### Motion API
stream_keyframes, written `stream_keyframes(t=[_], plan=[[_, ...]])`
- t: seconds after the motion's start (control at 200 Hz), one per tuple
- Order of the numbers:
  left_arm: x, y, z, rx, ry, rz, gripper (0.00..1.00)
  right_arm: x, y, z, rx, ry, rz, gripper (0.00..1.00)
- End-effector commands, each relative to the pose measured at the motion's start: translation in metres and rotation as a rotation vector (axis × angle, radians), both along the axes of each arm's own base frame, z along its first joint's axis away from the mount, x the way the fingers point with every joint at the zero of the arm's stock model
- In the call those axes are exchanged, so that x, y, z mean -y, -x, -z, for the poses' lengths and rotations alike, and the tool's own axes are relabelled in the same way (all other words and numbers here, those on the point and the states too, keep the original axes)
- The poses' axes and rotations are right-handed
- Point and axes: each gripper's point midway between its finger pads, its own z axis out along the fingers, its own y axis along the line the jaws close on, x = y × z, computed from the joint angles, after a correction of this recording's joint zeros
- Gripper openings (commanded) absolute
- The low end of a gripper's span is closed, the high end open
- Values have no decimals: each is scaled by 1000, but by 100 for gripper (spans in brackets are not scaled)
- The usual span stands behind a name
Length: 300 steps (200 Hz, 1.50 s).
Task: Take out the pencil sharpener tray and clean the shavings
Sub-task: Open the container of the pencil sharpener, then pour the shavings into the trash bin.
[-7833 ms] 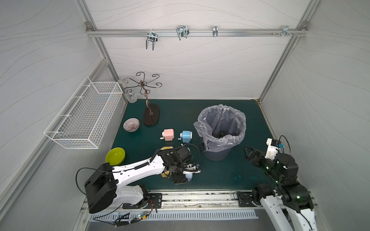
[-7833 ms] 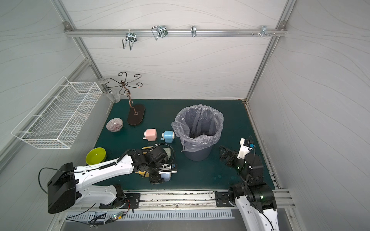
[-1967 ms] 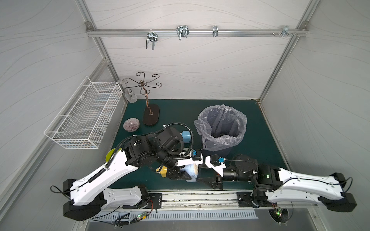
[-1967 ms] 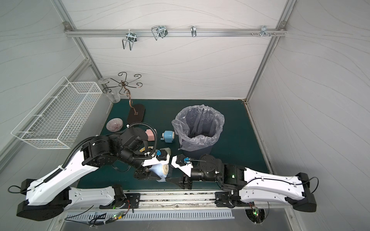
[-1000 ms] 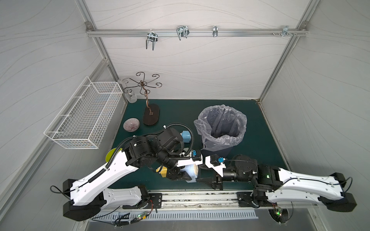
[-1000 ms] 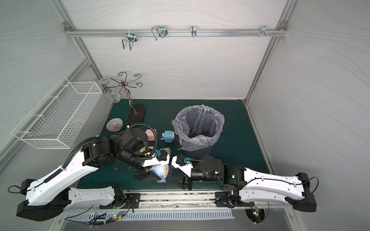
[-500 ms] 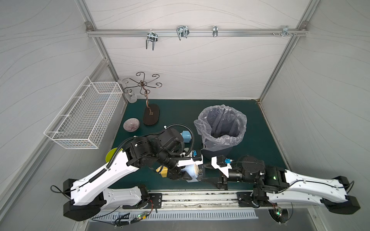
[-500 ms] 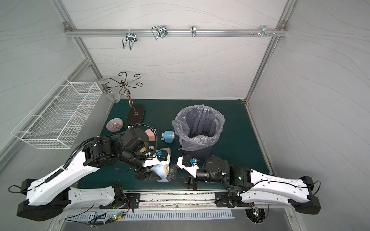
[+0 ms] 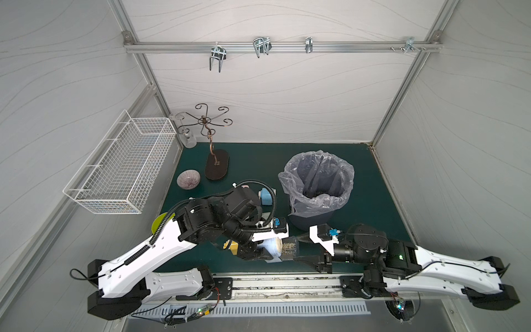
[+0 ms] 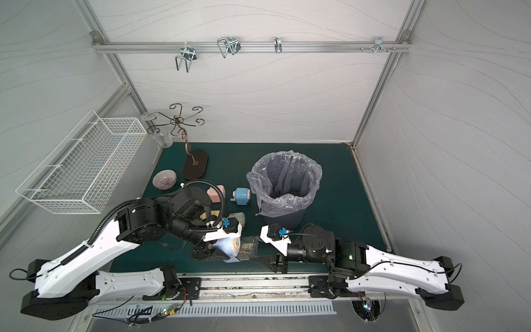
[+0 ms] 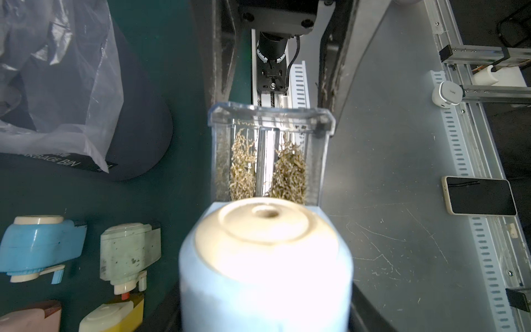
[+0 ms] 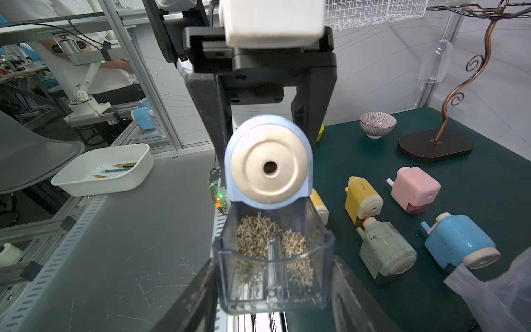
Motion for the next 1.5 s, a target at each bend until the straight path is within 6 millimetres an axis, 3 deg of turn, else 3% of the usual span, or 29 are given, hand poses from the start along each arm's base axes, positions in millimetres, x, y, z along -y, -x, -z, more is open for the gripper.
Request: stream_keyframes(t=[0.0, 0.365, 0.54, 0.67, 0.84, 0.871, 1.016, 1.176, 1.496], plan=[[-3, 2, -11, 25, 46, -4, 0, 3, 1, 0, -10, -12, -6, 0], [-12, 2, -5, 39, 36, -28, 0, 20, -7, -8, 31, -11, 51, 0], [-14, -1, 7, 48, 1, -41, 0, 21, -30, -23, 37, 31, 181, 0], [-14, -3, 14, 45, -12, -51, 0, 13, -48, -48, 46, 30, 278, 0], [-15, -4, 14, 62, 11, -56, 0, 19, -88, -80, 40, 34, 455, 0], [-15, -4, 14, 67, 17, -57, 0, 21, -95, -82, -75, 7, 500, 0], [-17, -5, 17, 83, 24, -60, 0, 42, -125, -96, -228, -20, 642, 0], [-18, -7, 29, 77, -19, -64, 0, 64, -158, -92, -481, 10, 779, 0], [-17, -7, 38, 62, -36, -61, 0, 79, -185, -88, -921, -126, 739, 0]])
